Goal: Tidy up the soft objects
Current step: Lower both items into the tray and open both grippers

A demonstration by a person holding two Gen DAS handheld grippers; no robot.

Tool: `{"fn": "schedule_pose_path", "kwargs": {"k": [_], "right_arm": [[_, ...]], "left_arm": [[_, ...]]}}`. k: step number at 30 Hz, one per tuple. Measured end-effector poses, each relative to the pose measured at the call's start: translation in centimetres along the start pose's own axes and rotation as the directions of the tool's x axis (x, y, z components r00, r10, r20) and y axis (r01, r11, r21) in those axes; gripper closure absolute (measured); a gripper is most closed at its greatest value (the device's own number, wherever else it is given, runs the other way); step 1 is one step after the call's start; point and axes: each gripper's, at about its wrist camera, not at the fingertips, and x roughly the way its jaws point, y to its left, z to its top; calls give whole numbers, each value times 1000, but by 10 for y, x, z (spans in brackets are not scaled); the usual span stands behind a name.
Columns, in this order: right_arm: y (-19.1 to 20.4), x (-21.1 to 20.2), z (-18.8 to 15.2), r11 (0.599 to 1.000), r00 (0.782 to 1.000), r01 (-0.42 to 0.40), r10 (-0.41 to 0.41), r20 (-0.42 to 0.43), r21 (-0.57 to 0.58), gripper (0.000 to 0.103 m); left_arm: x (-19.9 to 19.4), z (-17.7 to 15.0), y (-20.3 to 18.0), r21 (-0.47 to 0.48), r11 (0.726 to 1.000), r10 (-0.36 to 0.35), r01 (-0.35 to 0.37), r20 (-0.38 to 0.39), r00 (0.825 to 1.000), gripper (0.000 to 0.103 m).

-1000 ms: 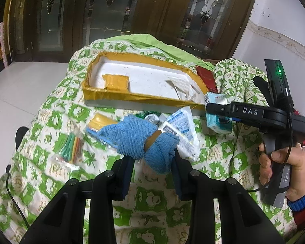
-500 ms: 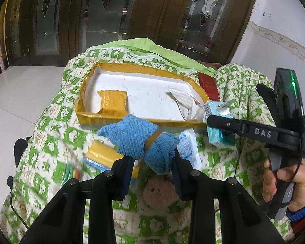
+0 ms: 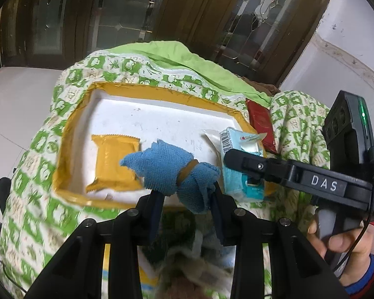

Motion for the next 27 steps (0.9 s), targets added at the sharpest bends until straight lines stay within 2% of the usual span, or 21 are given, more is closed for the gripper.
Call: {"fn": "schedule_pose_path", "kwargs": {"k": [6, 12, 18, 24, 27], "right_arm": [[-16, 20, 10, 999, 1000, -26, 27, -1, 36, 56], [-5, 25, 13, 998, 1000, 9, -8, 6, -57, 56], [13, 22, 10, 992, 1000, -23, 24, 12, -122, 56], [-3, 37, 7, 993, 996, 74, -78, -40, -89, 56], [-1, 41, 6, 988, 994, 93, -99, -44, -122, 56]], "left_arm": [[32, 6, 5, 12, 1000, 24, -23, -58, 998, 69], [48, 4, 0, 66, 996, 68, -62, -85, 994, 68], [50, -1, -2, 138, 983, 138, -124, -92, 986, 68], [48, 0, 12, 143, 975, 186, -172, -96, 978, 68], [47, 0, 20, 133, 977, 184, -169, -110, 977, 67]]}}
